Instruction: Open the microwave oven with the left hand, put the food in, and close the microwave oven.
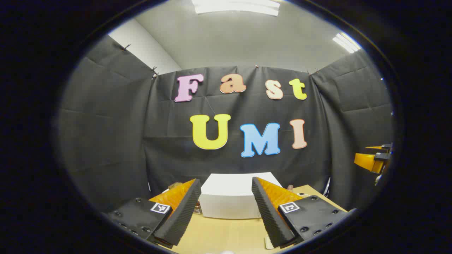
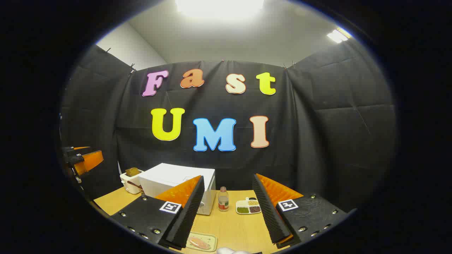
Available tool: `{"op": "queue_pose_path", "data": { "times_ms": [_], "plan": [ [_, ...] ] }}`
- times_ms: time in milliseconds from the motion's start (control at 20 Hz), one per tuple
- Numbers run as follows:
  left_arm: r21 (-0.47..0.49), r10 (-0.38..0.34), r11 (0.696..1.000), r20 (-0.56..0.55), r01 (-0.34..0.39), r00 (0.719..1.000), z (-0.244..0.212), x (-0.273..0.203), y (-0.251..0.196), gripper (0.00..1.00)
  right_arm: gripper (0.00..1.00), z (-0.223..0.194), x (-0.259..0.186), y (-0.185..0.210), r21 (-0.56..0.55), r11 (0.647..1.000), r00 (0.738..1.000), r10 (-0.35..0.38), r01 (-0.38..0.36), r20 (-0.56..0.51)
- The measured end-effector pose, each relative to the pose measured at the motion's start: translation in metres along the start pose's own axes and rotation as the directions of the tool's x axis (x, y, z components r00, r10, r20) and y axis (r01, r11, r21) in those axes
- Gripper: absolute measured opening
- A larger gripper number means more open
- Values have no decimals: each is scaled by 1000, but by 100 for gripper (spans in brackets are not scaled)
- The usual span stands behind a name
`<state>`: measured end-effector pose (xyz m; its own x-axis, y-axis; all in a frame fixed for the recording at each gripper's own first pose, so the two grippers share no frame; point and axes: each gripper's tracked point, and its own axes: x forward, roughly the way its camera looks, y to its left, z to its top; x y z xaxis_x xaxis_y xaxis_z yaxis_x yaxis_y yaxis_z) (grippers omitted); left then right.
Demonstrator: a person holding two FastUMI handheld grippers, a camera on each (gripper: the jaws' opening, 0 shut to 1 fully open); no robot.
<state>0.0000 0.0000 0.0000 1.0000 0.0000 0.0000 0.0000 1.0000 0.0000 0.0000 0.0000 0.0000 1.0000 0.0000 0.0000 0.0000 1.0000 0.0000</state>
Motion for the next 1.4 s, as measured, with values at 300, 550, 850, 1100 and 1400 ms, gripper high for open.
{"op": "queue_pose_path", "data": {
  "times_ms": [300,550,850,1100,1400],
  "plan": [
    [22,5,1000,13,-6,1000,4,4,1,94,84,6,5,-3,14,1000,1000,-9,9,14],
    [13,6,1000,11,-6,1000,2,9,0,94,84,3,10,-2,2,1000,1000,-3,3,6],
    [21,15,1000,-1,-15,1000,-11,20,-3,94,84,4,16,-6,5,1000,1000,3,-3,2],
    [16,-20,1000,-19,20,1000,-56,45,-32,94,84,14,20,-22,12,1000,1000,-17,17,15],
    [18,-92,995,-88,94,992,-171,98,-97,94,84,23,17,-57,-19,996,996,-87,87,-9]
  ]
}}
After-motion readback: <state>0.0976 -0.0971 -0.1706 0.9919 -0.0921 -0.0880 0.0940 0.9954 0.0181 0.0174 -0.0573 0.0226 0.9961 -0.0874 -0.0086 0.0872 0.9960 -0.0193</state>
